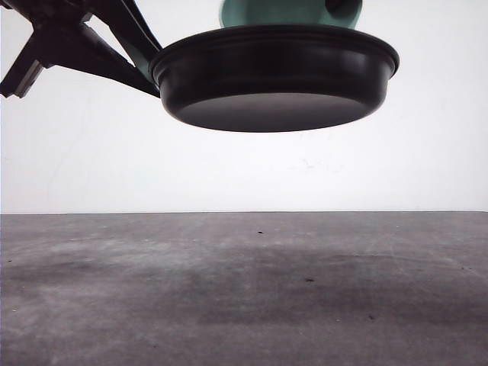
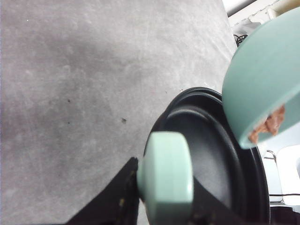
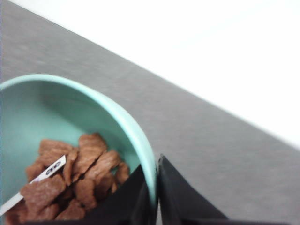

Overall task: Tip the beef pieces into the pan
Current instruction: 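Tilt the green bowl with the right gripper, pouring beef into the held pan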

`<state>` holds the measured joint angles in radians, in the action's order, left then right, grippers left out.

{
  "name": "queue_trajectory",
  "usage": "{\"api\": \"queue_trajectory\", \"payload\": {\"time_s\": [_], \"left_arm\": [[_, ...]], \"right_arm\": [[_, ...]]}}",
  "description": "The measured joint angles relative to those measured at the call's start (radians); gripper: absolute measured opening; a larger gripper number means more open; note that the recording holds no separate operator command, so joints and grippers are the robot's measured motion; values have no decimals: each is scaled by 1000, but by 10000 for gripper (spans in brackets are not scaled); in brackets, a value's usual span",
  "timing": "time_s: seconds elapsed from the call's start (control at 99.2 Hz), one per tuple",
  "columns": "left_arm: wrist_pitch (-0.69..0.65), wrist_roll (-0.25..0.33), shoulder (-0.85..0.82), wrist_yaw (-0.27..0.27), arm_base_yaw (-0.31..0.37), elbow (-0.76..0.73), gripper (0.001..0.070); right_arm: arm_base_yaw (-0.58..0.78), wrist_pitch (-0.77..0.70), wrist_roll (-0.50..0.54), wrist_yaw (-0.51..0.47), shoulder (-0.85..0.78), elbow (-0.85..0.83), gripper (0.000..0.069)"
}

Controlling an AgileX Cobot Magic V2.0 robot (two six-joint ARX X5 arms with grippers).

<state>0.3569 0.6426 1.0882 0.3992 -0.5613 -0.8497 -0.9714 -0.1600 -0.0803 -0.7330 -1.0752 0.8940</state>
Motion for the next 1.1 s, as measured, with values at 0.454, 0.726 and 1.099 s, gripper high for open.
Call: {"api": "queue_trajectory", "payload": {"time_s": [0.454,0.726,1.099], "left_arm": [[3,1,0,0,0,0,60],[8,1,2,0,0,-35,60],[14,1,2,0,1,-98,60]], "right_arm": [[-50,165,-409,-137,-53,0,13],[-105,386,-737,-150,-53,0,13],[-138,486,-991,-123,-53,0,13]]}}
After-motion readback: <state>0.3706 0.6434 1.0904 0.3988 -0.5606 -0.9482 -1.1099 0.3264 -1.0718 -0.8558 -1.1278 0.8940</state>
